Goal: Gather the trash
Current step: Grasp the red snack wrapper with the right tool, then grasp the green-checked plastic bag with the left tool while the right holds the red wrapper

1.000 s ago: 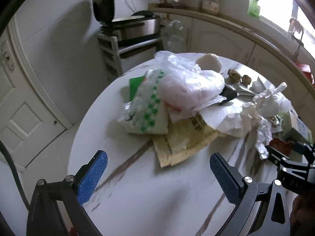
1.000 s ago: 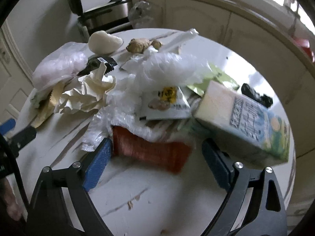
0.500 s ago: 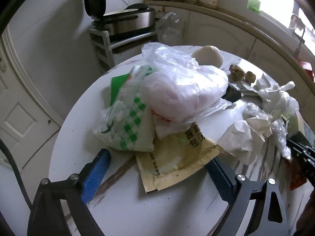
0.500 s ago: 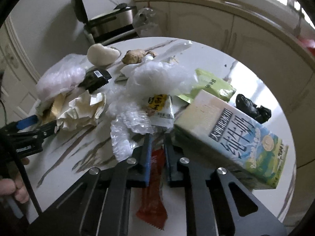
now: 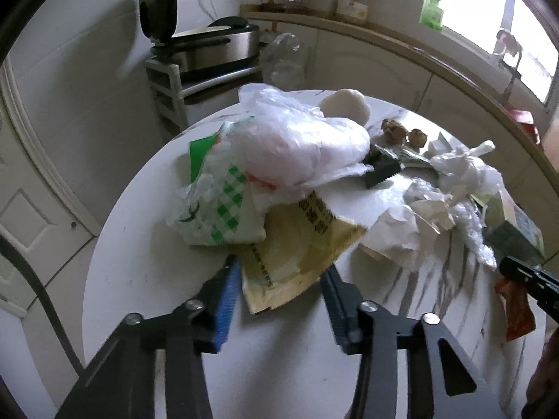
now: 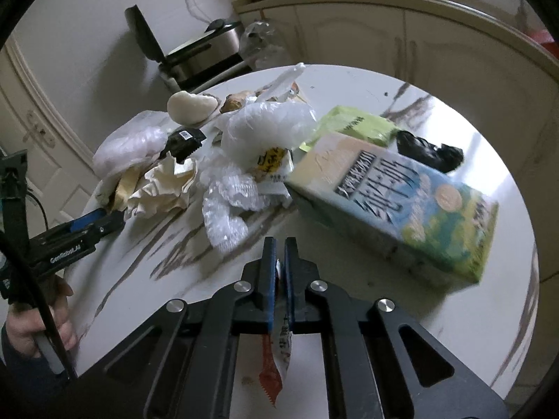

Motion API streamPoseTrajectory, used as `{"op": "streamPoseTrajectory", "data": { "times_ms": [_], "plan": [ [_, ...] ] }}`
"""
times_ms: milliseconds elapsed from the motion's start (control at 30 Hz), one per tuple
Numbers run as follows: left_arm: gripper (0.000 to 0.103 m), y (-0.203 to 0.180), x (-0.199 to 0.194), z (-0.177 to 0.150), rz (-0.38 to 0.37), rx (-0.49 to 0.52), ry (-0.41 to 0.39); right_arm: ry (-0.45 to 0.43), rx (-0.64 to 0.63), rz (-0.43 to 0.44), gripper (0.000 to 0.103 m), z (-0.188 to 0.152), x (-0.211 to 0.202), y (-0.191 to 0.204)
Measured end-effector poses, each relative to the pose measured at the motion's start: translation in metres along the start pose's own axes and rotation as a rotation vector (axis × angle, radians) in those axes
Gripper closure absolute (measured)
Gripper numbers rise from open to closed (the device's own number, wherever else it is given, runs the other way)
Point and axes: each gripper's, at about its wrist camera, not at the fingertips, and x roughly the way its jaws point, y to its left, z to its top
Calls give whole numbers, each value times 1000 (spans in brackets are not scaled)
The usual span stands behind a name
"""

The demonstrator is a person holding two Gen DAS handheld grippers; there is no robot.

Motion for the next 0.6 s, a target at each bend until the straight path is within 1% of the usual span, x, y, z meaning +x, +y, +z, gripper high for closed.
{"op": "streamPoseTrajectory", "data": {
  "times_ms": [33, 100, 133, 167, 233, 267, 333, 400, 433, 467, 533, 567, 600],
  "plan": [
    [69, 1, -2, -3, -4, 0, -1, 0, 8, 7, 98, -2, -2, -2],
    [81, 2, -8, -7, -17, 0, 1, 0, 29, 22, 98, -6, -4, -6],
    [83, 2, -11, -9, -25, 0, 2, -1, 39, 30, 98, -8, -5, -9],
    [84, 1, -14, -12, -29, 2, 3, -1, 43, 42, 98, -10, -6, -10],
    [84, -1, -20, -18, -11, 17, 0, 6, 35, 49, 98, -12, -7, -10],
    [83, -3, -22, -20, -1, 23, -2, 12, 27, 48, 94, -13, -7, -11],
    [80, -8, -25, -23, 24, 44, -6, 20, 8, 33, 92, -15, -7, -9],
    [65, -13, -27, -25, 63, 51, -7, 20, -2, 28, 69, -18, -11, -8],
    [39, -13, -27, -26, 79, 49, -1, 15, -10, 8, 36, -19, -15, -7],
    [17, -14, -28, -26, 83, 47, -1, 4, -21, -13, 24, -21, -20, -5],
    [16, -17, -28, -28, 86, 54, -5, 1, -35, -10, 26, -25, -29, -3],
    [16, -19, -27, -30, 85, 60, 3, 8, -44, -17, 30, -28, -31, -1],
    [16, -20, -24, -26, 88, 63, 8, 22, -59, -43, 33, -31, -31, 1]
  ]
}}
